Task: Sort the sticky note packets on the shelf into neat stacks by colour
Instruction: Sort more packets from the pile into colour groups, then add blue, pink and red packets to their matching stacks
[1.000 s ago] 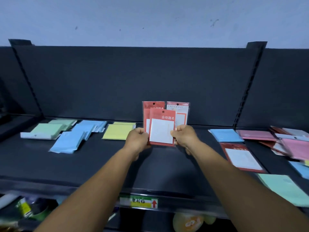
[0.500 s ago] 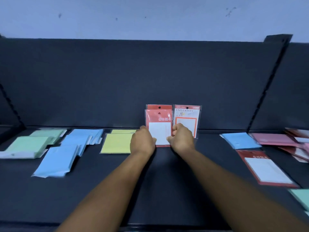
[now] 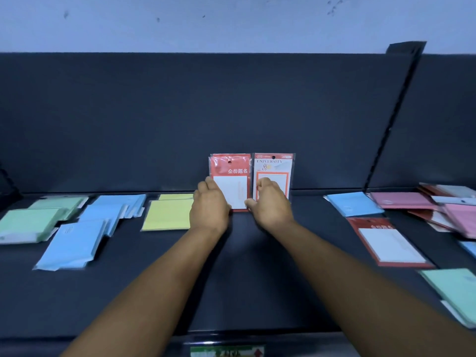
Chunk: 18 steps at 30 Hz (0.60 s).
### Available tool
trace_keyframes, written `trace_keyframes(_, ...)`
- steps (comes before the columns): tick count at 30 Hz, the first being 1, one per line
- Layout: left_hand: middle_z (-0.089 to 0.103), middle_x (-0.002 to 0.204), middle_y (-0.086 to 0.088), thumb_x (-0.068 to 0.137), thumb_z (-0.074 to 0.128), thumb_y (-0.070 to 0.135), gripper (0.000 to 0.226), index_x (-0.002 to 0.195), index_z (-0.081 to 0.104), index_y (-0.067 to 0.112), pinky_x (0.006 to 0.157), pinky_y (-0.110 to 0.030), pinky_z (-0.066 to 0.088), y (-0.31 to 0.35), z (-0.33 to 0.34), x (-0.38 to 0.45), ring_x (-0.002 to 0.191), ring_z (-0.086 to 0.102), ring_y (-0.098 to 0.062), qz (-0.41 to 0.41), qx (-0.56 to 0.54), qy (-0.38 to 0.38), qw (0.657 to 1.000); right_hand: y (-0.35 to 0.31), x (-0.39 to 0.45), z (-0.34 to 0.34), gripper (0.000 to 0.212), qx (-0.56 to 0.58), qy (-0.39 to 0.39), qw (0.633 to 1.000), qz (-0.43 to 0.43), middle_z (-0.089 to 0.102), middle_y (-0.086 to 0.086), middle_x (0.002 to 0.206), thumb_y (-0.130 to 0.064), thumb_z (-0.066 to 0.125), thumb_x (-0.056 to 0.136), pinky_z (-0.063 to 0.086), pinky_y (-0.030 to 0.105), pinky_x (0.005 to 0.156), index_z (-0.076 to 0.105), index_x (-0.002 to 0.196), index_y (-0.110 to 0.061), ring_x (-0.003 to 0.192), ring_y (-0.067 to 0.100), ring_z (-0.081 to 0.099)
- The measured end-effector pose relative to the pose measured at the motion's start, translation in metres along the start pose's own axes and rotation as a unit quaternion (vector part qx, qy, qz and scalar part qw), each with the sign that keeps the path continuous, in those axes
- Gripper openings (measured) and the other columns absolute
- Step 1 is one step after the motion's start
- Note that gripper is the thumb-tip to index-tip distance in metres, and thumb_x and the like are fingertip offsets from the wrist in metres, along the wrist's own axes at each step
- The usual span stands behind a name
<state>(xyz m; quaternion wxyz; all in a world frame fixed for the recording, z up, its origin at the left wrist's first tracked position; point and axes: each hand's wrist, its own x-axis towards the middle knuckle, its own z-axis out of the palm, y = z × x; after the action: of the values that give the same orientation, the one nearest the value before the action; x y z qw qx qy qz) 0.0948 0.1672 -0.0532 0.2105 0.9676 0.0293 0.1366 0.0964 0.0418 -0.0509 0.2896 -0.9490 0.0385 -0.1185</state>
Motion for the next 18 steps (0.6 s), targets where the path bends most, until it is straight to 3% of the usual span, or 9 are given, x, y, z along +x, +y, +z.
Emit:
trace_keyframes(8, 0.022, 0.155, -0.012, 0.094, 0.054, 0.030, 0.071, 0.149, 0.017, 0.005, 0.117, -0.034, 0.019, 0.033, -0.002, -0.047, 0.144, 0.020, -0.025, 0.113, 0.094, -0.060, 0.987, 0.034, -0.045, -0.045, 0.060, -0.101, -0.053, 0.991, -0.069, 0.036, 0.005, 0.148, -0.037, 0.055, 0.093, 0.023, 0.034, 0.112, 0.033, 0.143, -0.012, 0.138, 0.024, 0.029)
trace_keyframes(13, 0.022, 0.156, -0.009, 0.096, 0.049, 0.037, 0.067, 0.149, 0.021, 0.008, 0.116, -0.035, 0.019, 0.072, 0.002, -0.078, 0.145, 0.017, -0.023, 0.162, 0.108, -0.079, 0.978, 0.066, -0.074, -0.076, 0.059, -0.140, -0.066, 0.985, -0.081, 0.036, 0.005, 0.148, -0.040, 0.053, 0.093, 0.022, 0.034, 0.113, 0.035, 0.142, -0.012, 0.139, 0.023, 0.029)
trace_keyframes(18, 0.038, 0.146, -0.008, 0.093, 0.048, 0.048, 0.064, 0.142, 0.034, 0.010, 0.108, -0.034, 0.028, 0.116, 0.016, -0.103, 0.137, 0.033, -0.024, 0.207, 0.111, -0.087, 0.968, 0.106, -0.091, -0.111, 0.060, -0.162, -0.074, 0.983, -0.052, 0.037, 0.006, 0.149, -0.042, 0.051, 0.094, 0.023, 0.033, 0.113, 0.036, 0.142, -0.011, 0.139, 0.023, 0.030)
